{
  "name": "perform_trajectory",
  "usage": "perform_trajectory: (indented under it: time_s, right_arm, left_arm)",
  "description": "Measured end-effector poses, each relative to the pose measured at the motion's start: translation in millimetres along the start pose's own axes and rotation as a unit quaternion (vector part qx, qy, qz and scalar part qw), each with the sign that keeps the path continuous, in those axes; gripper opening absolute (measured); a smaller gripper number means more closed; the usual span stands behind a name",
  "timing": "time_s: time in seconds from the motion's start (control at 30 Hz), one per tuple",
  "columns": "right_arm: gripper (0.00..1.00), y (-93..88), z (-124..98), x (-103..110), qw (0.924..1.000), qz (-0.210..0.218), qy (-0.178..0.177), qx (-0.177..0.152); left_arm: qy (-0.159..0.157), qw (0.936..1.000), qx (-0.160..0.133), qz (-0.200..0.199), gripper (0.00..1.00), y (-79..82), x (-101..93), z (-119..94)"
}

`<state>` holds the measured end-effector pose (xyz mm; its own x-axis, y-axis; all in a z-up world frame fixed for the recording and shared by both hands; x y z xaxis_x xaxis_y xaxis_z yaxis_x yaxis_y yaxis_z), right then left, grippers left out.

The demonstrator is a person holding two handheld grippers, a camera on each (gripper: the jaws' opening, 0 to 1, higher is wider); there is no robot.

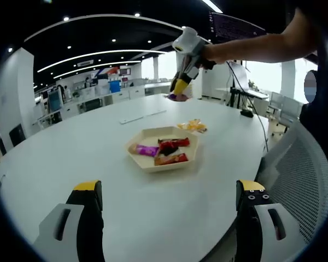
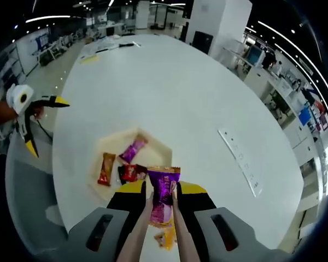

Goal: Place the target food into the container with the food tongs after gripping and lifting it, then release it inside without dropping or visibly crushing the food.

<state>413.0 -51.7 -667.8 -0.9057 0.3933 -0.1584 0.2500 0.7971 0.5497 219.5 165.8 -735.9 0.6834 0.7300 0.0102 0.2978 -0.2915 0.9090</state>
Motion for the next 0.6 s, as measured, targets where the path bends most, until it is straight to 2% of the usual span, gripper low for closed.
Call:
perform_trajectory:
  time_s: [0.27,0.6]
  right_arm:
    - [0.21,26.7,12.9,15.6,0.9996,-0.022,0.016,-0.006]
    - [0.21,47.5,23.8,23.4,0.9987,-0.043,0.027,-0.008]
  left_arm:
    - [0.001,1.0,0.0,-0.001,0.99,-0.5,0.5,0.0]
    - [0.005,1.0,-0.004,-0.004,0.99,1.3,1.5,-0.8]
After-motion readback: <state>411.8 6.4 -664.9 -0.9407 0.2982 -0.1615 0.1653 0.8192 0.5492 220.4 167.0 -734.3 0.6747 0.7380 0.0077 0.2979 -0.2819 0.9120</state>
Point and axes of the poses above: the point that each gripper's makers call its tool centre point, and the gripper's own axes: z roughly forward along the fingers, x roughly to its left, y roughly out of its top, the point moved 3 cm from there along -z, roughly backward along the fingers, and after that the axes turned 1 degree about -z, right-handed, at the moved point
